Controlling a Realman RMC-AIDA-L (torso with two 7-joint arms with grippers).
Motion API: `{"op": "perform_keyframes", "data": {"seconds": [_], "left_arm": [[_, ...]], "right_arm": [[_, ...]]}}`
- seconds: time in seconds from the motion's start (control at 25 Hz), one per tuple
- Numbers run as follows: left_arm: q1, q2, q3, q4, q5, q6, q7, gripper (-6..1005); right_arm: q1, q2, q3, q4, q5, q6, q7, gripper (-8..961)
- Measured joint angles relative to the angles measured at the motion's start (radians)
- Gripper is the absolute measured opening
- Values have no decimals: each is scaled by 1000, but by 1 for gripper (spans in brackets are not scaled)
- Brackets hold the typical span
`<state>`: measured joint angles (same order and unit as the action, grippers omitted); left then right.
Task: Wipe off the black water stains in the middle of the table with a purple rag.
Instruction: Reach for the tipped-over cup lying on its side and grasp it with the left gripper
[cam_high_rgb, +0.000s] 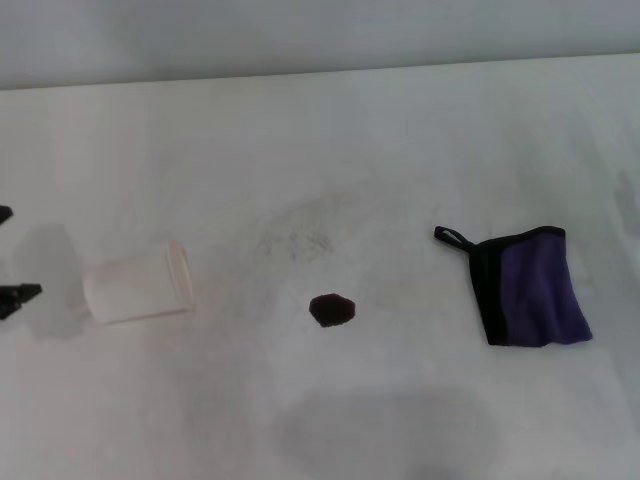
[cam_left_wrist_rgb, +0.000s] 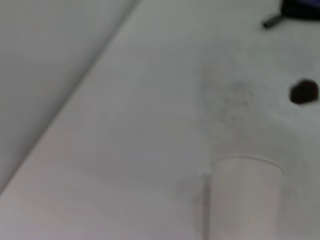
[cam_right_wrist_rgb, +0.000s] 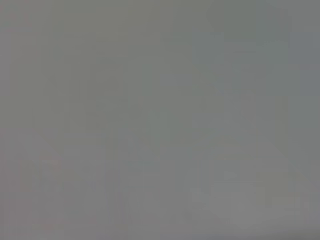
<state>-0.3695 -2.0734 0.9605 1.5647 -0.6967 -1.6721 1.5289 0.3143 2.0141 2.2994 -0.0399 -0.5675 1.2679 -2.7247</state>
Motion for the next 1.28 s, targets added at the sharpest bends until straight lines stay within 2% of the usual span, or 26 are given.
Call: {"op": "perform_keyframes", "data": {"seconds": [0.12,0.2,0.44,1.0,1.28], "left_arm": [[11,-2,75,12,20,35,-9,888],[13,-2,92,11,20,54,-8,887],[15,-2,101,-12,10,86,23,886],[29,-6,116,-161,-44,147,112,884],[87,-7,206,-181,-75,269,180,883]], "right_arm": [[-4,0,0,-2,0,-1,9,566],[-6,0,0,-3,0,-1,18,566],[-8,0,0,-6,0,-2,33,566],[-9,0,0,-43,0,-6,33,566],[-11,0,0,-63,0,-9,33,566]]}}
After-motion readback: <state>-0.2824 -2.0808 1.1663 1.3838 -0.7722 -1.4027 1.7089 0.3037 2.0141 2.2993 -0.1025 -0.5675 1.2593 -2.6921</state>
